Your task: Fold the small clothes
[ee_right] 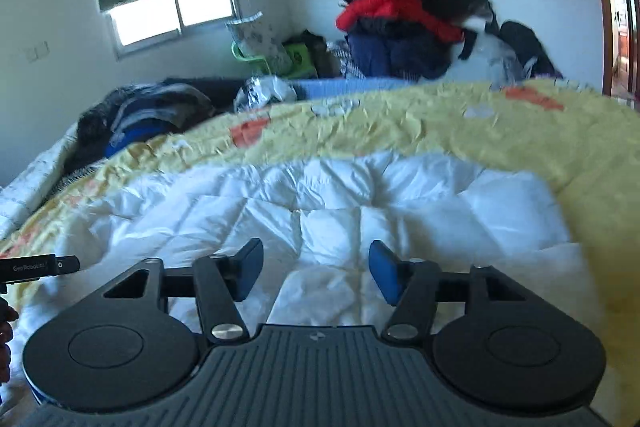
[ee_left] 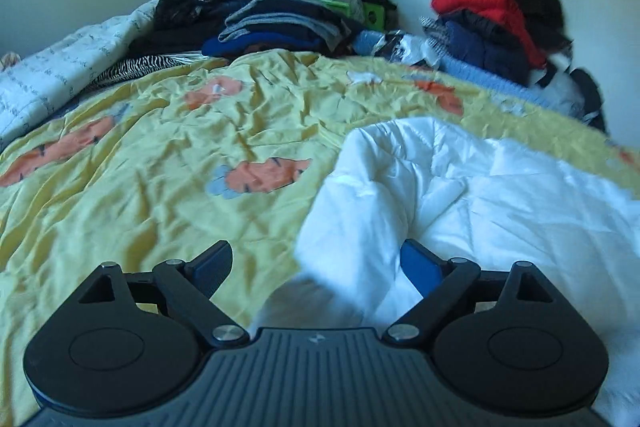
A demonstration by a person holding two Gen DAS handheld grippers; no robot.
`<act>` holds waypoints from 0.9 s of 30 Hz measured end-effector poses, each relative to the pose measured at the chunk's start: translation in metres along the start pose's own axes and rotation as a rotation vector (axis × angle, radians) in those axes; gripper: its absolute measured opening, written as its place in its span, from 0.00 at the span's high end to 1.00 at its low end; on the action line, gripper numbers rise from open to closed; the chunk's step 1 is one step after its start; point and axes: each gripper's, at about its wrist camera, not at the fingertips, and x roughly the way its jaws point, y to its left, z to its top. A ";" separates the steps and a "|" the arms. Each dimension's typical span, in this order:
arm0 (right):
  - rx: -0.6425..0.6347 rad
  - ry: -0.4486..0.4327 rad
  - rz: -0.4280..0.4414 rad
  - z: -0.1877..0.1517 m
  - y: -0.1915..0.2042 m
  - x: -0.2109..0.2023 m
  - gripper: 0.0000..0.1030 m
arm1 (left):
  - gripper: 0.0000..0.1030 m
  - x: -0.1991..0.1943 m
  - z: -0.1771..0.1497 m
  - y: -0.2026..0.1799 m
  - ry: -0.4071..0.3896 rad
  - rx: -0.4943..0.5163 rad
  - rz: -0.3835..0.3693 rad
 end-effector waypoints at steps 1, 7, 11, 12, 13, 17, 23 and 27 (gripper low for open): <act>-0.006 -0.003 0.004 -0.001 -0.001 -0.012 0.43 | 0.11 -0.011 -0.003 0.009 -0.006 -0.014 -0.010; -0.034 -0.009 0.009 -0.012 -0.020 -0.092 0.41 | 0.11 -0.074 -0.026 0.068 -0.011 -0.058 -0.037; 0.034 0.021 0.038 -0.027 -0.049 -0.146 0.37 | 0.11 -0.107 -0.042 0.100 0.026 0.009 -0.029; 0.076 0.036 0.047 -0.033 -0.062 -0.160 0.37 | 0.11 -0.114 -0.047 0.108 0.037 0.020 -0.040; 0.114 0.049 0.053 -0.039 -0.071 -0.170 0.37 | 0.11 -0.120 -0.052 0.116 0.051 0.020 -0.057; 0.277 0.120 0.069 -0.073 -0.112 -0.201 0.35 | 0.11 -0.135 -0.073 0.139 0.136 -0.009 -0.177; 0.507 0.203 0.167 -0.141 -0.155 -0.214 0.35 | 0.11 -0.137 -0.110 0.146 0.259 -0.071 -0.366; 0.580 0.173 0.251 -0.169 -0.156 -0.215 0.34 | 0.11 -0.149 -0.127 0.138 0.224 -0.017 -0.406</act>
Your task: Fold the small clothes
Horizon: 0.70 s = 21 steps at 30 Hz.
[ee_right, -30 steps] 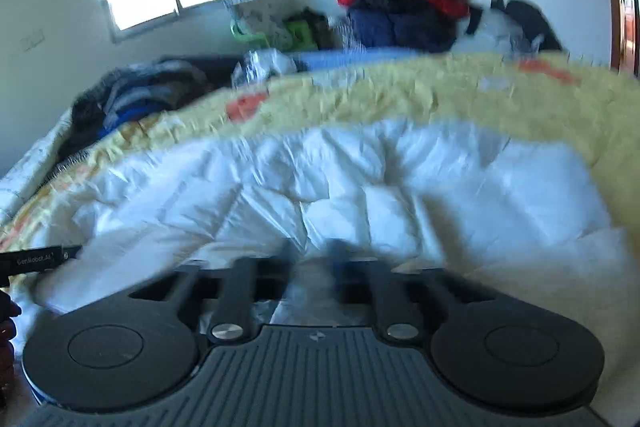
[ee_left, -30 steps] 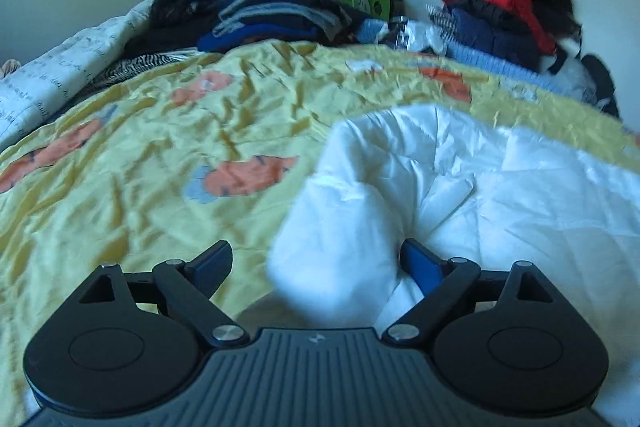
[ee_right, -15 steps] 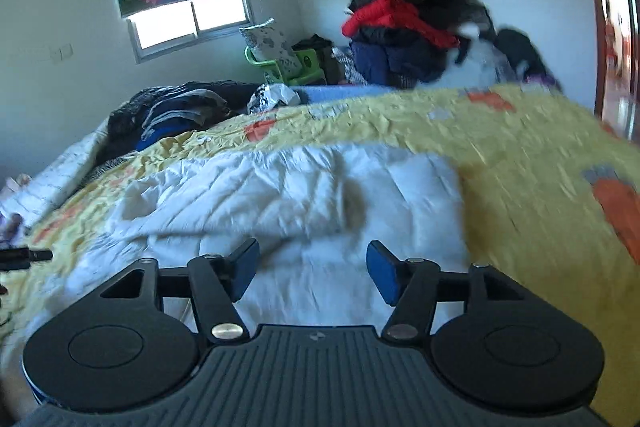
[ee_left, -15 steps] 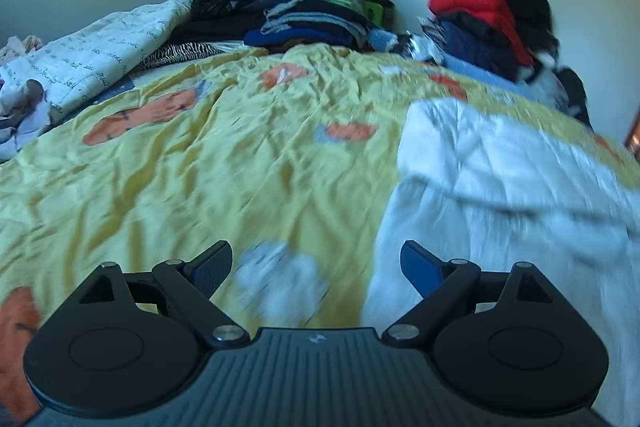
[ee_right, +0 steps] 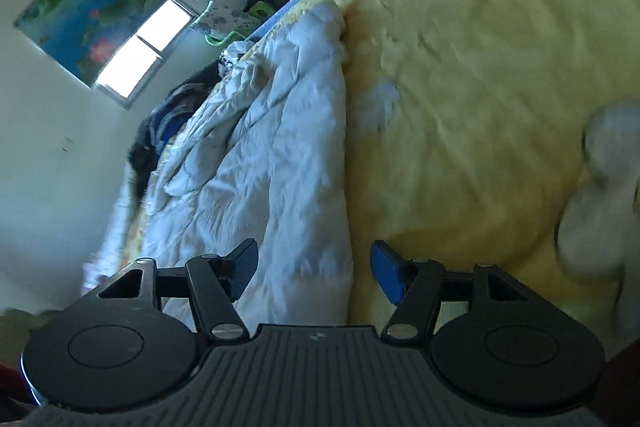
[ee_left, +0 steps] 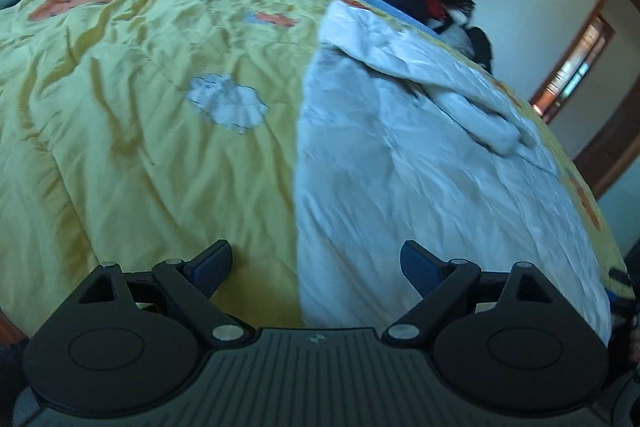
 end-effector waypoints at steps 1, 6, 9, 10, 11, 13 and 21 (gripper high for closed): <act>0.000 -0.005 0.022 -0.005 0.000 0.000 0.34 | 0.11 -0.001 -0.003 -0.002 0.002 0.007 -0.016; -0.074 0.039 0.096 -0.016 0.009 0.002 0.35 | 0.11 -0.005 -0.016 -0.006 0.014 0.019 -0.094; -0.100 0.087 0.143 -0.024 0.018 0.006 0.36 | 0.12 -0.007 -0.023 -0.008 0.032 -0.001 -0.180; -0.107 0.101 0.154 -0.026 0.021 0.006 0.35 | 0.12 -0.008 -0.026 -0.010 0.039 -0.002 -0.206; -0.118 0.114 0.168 -0.030 0.024 0.007 0.35 | 0.16 -0.008 -0.029 -0.012 0.052 0.004 -0.230; -0.120 0.152 0.196 -0.036 0.028 0.007 0.38 | 0.21 -0.009 -0.035 -0.019 0.042 0.033 -0.225; -0.050 0.132 0.250 -0.046 0.027 -0.005 0.79 | 0.82 -0.016 -0.037 -0.030 0.059 0.045 -0.241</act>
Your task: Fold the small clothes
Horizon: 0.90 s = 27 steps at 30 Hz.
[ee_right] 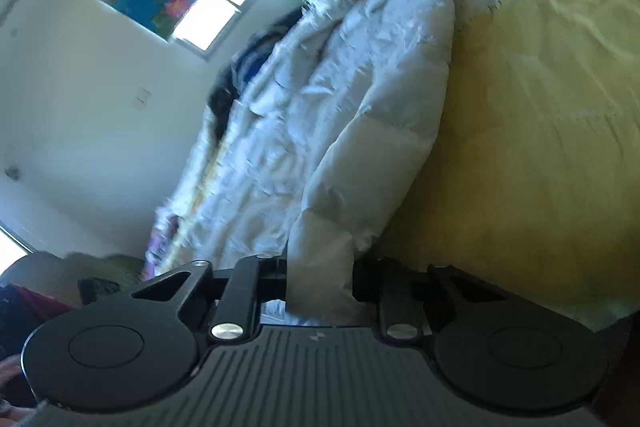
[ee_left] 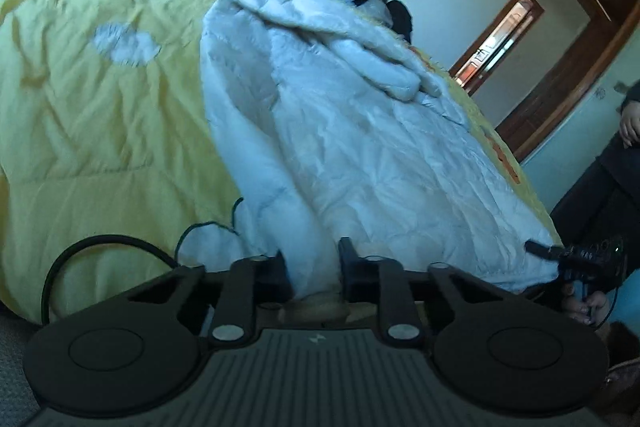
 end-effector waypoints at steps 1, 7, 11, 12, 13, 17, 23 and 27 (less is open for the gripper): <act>-0.003 -0.017 0.019 0.000 0.002 -0.006 0.79 | 0.84 -0.005 -0.001 -0.001 -0.012 -0.005 -0.010; -0.038 -0.040 0.096 -0.008 0.020 -0.040 0.81 | 0.89 -0.038 -0.011 -0.016 -0.040 -0.026 -0.095; -0.042 -0.048 0.210 -0.019 0.032 -0.069 0.81 | 0.89 -0.073 -0.025 -0.026 -0.066 -0.086 -0.203; -0.040 -0.057 0.245 -0.021 0.035 -0.077 0.81 | 0.89 -0.079 -0.026 -0.027 -0.077 -0.106 -0.226; -0.035 -0.070 0.275 -0.022 0.037 -0.083 0.81 | 0.89 -0.085 -0.026 -0.026 -0.091 -0.133 -0.250; 0.002 -0.146 0.366 -0.004 0.039 -0.095 0.81 | 0.89 -0.092 -0.010 -0.017 -0.160 -0.254 -0.338; -0.046 -0.212 0.433 0.052 0.049 -0.076 0.81 | 0.89 -0.073 0.043 -0.018 -0.248 -0.295 -0.408; -0.024 -0.265 0.457 0.092 0.048 -0.056 0.81 | 0.89 -0.057 0.078 -0.016 -0.289 -0.331 -0.420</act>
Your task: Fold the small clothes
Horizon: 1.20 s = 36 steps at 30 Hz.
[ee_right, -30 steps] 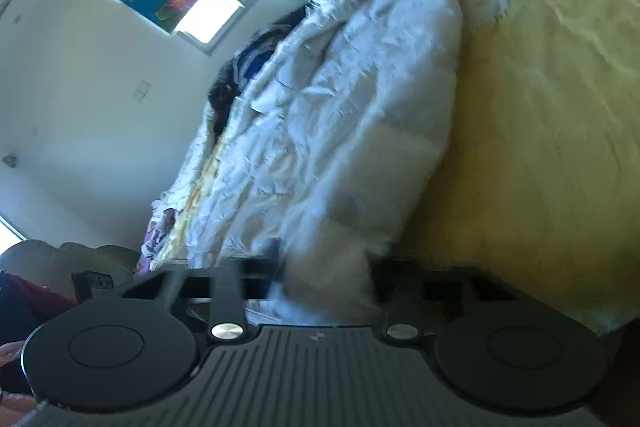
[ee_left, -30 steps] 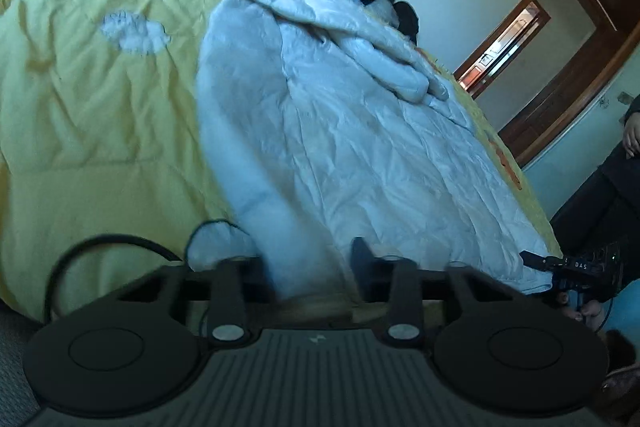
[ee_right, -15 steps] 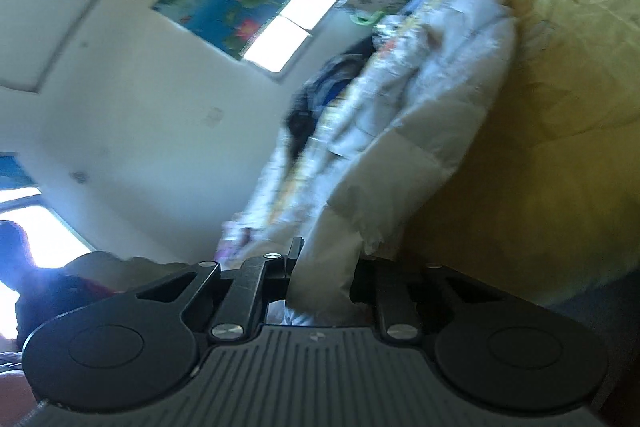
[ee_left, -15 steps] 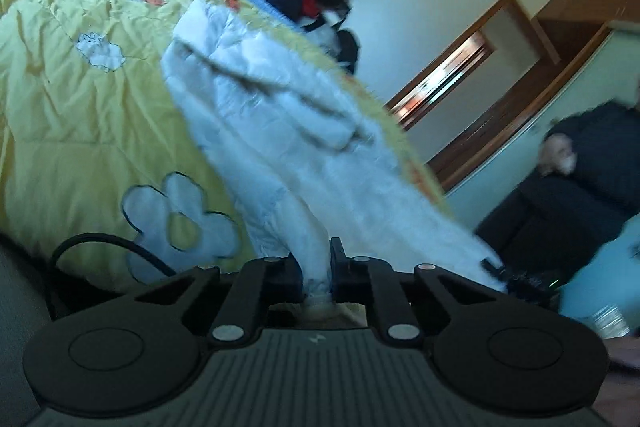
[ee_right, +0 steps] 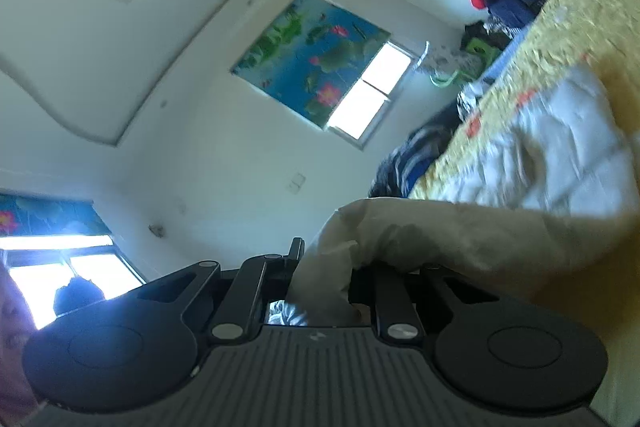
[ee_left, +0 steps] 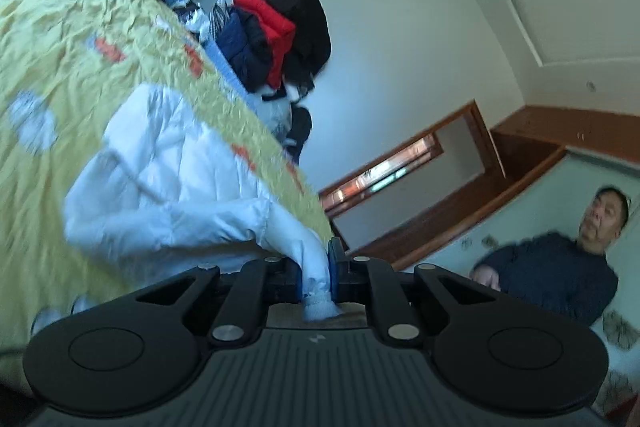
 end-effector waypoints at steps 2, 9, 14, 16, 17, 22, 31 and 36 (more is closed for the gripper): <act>0.045 -0.040 0.003 0.019 -0.015 0.010 0.81 | 0.89 0.013 0.013 0.004 -0.021 -0.019 -0.005; 0.128 -0.101 -0.036 0.056 -0.065 0.054 0.81 | 0.89 0.072 0.063 0.037 -0.053 -0.112 0.038; 0.175 -0.132 -0.081 0.072 -0.099 0.088 0.81 | 0.89 0.104 0.086 0.060 -0.076 -0.162 0.088; 0.202 -0.151 -0.105 0.078 -0.116 0.096 0.81 | 0.89 0.120 0.095 0.072 -0.080 -0.181 0.108; 0.223 -0.166 -0.118 0.080 -0.125 0.099 0.81 | 0.89 0.128 0.100 0.078 -0.085 -0.188 0.125; 0.355 -0.232 -0.201 0.091 -0.182 0.119 0.81 | 0.89 0.164 0.117 0.115 -0.087 -0.255 0.190; 0.426 -0.292 -0.323 0.083 -0.245 0.133 0.81 | 0.89 0.195 0.128 0.167 -0.091 -0.343 0.284; 0.408 -0.325 -0.352 0.077 -0.257 0.129 0.77 | 0.89 0.202 0.126 0.183 -0.107 -0.377 0.307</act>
